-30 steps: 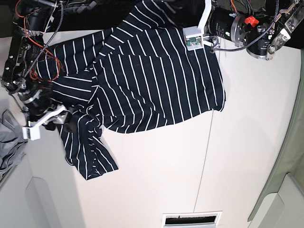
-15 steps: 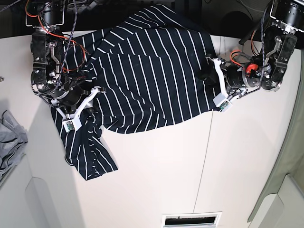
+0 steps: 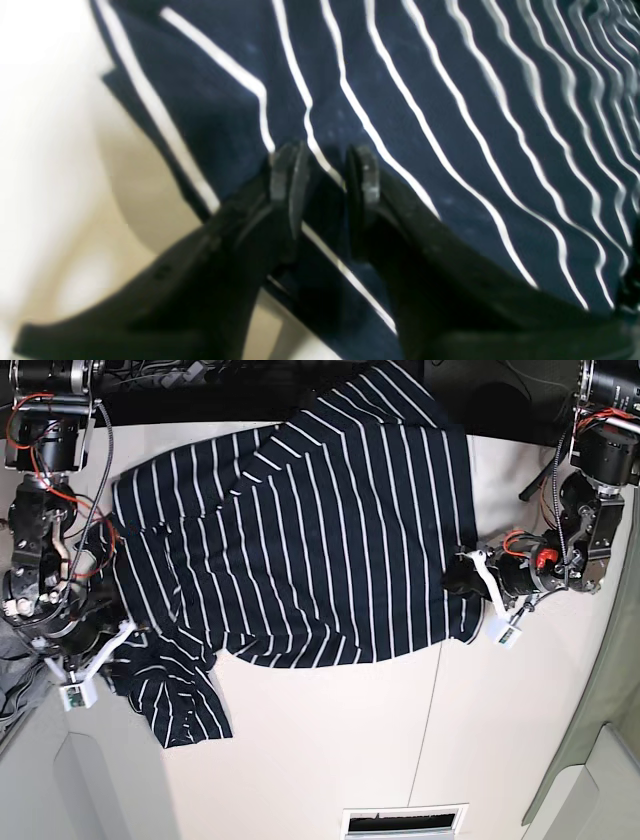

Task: Layout the t-shirt on the table in an organized manner, then fold the t-shirt properly
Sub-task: 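Grasp the shirt edges with both grippers and pull them outward to spread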

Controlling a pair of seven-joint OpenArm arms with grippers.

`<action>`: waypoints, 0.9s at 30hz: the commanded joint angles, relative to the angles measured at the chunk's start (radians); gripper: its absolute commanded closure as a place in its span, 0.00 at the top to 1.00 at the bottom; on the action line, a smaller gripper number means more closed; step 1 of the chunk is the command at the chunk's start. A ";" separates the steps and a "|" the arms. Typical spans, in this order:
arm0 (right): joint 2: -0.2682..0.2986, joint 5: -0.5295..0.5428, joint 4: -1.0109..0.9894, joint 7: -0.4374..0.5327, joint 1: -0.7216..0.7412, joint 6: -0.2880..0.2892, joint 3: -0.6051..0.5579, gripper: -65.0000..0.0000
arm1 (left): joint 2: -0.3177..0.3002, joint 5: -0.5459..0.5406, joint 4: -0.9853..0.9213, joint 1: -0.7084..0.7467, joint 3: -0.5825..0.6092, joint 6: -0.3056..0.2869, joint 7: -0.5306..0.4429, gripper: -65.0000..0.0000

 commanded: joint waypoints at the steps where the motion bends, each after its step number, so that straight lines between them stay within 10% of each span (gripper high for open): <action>1: 0.022 0.006 0.018 -0.002 0.036 -0.011 0.022 0.00 | -0.029 0.088 -0.011 -0.001 0.000 0.054 0.081 0.27; 8: 0.058 -0.017 0.019 -0.173 0.024 -0.124 0.233 0.01 | -0.069 0.088 -0.011 -0.021 0.001 0.054 0.073 0.27; 13: 0.060 0.020 0.019 -0.179 -0.085 -0.161 0.402 0.56 | -0.071 0.087 -0.011 -0.021 0.001 0.054 0.074 0.27; 27: 0.006 0.358 0.020 -0.149 -0.302 -0.017 0.474 0.57 | -0.106 0.016 0.012 -0.027 0.000 0.023 0.096 0.27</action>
